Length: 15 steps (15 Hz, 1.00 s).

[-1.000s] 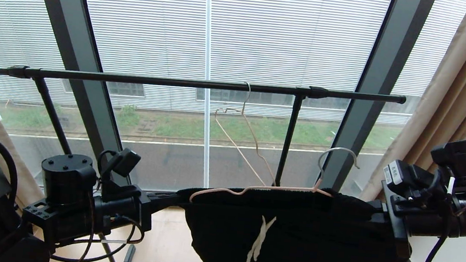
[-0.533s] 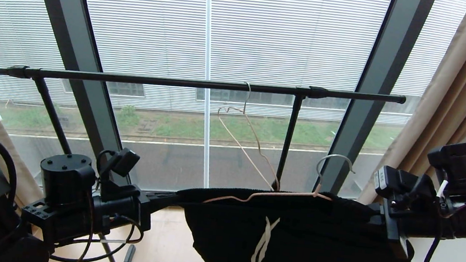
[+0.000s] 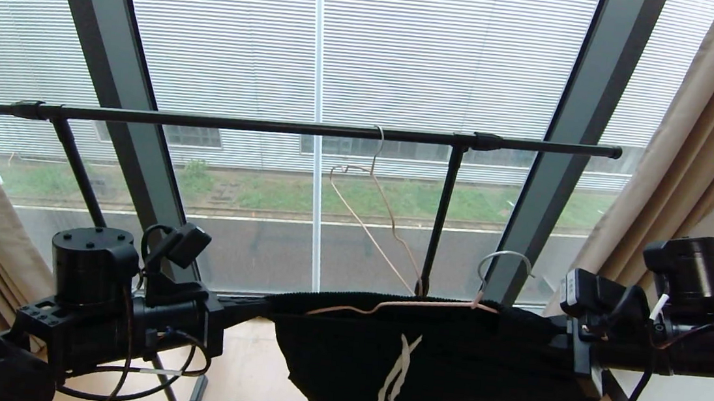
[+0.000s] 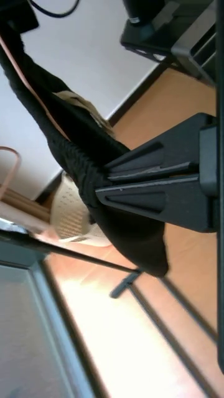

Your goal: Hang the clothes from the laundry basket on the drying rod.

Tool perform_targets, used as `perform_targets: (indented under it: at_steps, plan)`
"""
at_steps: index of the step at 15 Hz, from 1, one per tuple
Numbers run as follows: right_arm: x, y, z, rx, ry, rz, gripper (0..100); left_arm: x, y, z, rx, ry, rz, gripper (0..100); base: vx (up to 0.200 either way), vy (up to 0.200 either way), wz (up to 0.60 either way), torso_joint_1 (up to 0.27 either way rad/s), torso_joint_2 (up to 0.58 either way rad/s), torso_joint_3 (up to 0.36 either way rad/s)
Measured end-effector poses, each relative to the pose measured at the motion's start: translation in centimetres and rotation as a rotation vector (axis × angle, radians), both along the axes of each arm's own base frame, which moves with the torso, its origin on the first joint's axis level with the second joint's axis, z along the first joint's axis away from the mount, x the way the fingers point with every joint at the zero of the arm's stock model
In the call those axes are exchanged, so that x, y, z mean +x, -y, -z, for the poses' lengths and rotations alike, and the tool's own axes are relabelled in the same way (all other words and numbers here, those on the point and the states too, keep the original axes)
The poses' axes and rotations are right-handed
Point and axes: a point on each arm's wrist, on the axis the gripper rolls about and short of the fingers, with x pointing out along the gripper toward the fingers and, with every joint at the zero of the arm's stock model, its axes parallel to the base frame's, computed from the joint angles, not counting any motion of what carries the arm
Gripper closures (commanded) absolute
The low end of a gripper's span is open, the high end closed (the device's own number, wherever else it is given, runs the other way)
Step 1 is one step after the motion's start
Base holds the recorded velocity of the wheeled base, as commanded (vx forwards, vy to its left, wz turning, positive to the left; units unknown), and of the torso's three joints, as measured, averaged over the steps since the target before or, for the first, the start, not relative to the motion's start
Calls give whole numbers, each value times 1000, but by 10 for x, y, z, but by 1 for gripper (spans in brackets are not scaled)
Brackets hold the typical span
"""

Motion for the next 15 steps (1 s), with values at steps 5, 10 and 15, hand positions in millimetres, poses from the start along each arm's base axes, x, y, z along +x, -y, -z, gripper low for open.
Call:
perform_targets:
  at_steps: [5, 10, 15]
  plan:
    - [-1, -3, -1, 4, 3, -12, 100, 7, 8, -55, 175, -116, -27, 100, 0, 0, 0, 0, 0, 0]
    - [1, -4, -3, 5, 16, -9, 100, 2, 57, -115, 303, 39, -36, 100, 0, 0, 0, 0, 0, 0]
    - [4, -11, -3, 34, 5, 3, 100, 5, 99, -133, 336, 49, 38, 100, 0, 0, 0, 0, 0, 0]
